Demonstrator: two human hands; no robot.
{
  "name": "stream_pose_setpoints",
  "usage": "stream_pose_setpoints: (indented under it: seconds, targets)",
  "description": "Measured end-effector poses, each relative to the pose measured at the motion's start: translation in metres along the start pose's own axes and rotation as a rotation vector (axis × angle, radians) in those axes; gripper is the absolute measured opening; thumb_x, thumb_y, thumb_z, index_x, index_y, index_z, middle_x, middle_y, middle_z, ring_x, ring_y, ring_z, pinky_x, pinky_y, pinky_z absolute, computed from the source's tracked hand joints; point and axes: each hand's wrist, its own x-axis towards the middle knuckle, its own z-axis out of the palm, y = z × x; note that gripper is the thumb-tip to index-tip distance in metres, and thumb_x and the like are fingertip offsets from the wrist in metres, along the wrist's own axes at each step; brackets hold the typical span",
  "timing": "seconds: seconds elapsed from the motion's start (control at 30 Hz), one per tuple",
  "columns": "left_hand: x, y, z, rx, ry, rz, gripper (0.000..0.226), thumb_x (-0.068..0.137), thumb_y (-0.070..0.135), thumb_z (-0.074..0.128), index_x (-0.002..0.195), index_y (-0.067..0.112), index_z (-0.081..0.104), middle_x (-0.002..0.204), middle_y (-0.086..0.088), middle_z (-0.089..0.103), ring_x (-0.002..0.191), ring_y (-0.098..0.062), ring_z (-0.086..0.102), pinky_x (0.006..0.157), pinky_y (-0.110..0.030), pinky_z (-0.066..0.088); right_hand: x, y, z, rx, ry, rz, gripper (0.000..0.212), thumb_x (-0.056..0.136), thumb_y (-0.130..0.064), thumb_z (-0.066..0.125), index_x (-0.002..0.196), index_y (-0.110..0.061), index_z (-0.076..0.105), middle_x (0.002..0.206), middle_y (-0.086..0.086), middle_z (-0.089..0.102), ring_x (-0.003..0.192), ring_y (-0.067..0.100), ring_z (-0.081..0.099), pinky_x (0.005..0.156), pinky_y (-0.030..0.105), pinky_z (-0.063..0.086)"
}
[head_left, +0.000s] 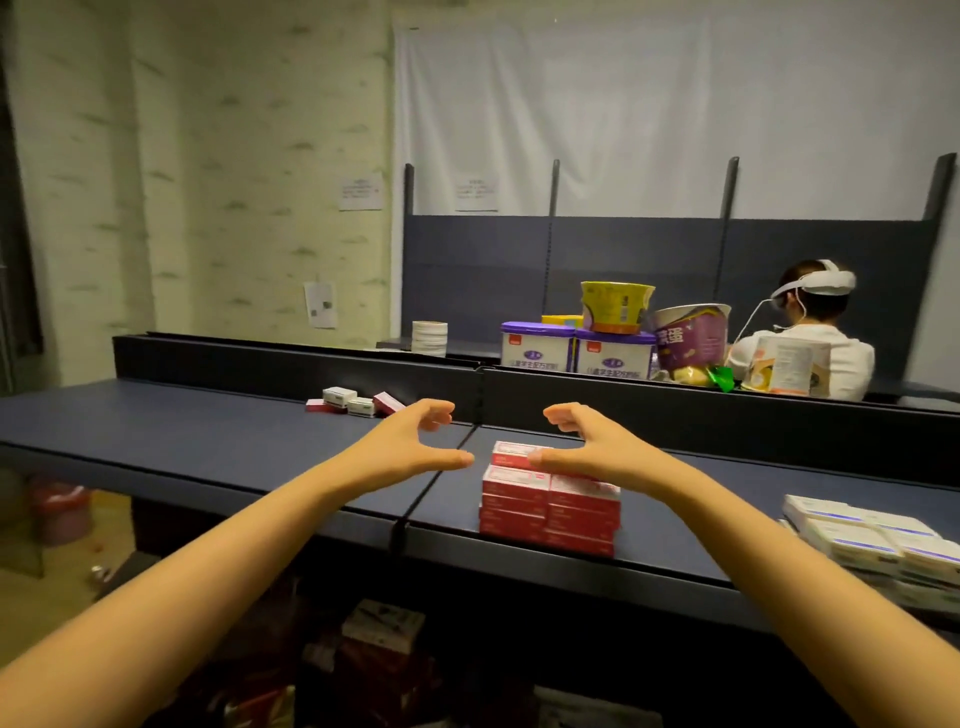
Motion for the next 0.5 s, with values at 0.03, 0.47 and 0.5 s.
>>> stream_pose_setpoints:
  seconds: [0.03, 0.47, 0.5]
  targets:
    - [-0.001, -0.014, -0.012, 0.003, 0.004, 0.000, 0.074, 0.079, 0.039, 0.068, 0.142, 0.020, 0.033, 0.144, -0.002, 0.043, 0.130, -0.016, 0.042, 0.107, -0.034, 0.034, 0.009, -0.011, 0.011, -0.004, 0.000, -0.007, 0.074, 0.078, -0.048, 0.064, 0.140, -0.022, 0.031, 0.148, 0.003, 0.035, 0.133, 0.019, 0.038, 0.106, 0.038, 0.034]
    - [0.010, -0.153, -0.115, -0.024, 0.053, -0.092, 0.074, 0.080, 0.040, 0.067, 0.142, 0.019, 0.034, 0.142, -0.003, 0.045, 0.129, -0.018, 0.043, 0.107, -0.034, 0.034, 0.116, -0.113, 0.138, 0.029, -0.027, -0.074, 0.081, 0.078, -0.054, 0.061, 0.142, -0.018, 0.027, 0.148, 0.006, 0.032, 0.131, 0.020, 0.038, 0.104, 0.035, 0.035]
    - [0.015, -0.161, -0.118, -0.025, 0.055, -0.094, 0.074, 0.079, 0.041, 0.068, 0.142, 0.019, 0.034, 0.142, -0.003, 0.045, 0.129, -0.018, 0.043, 0.107, -0.034, 0.034, 0.124, -0.115, 0.145, 0.030, -0.031, -0.078, 0.081, 0.078, -0.054, 0.062, 0.142, -0.018, 0.027, 0.148, 0.006, 0.032, 0.131, 0.019, 0.038, 0.104, 0.035, 0.035]
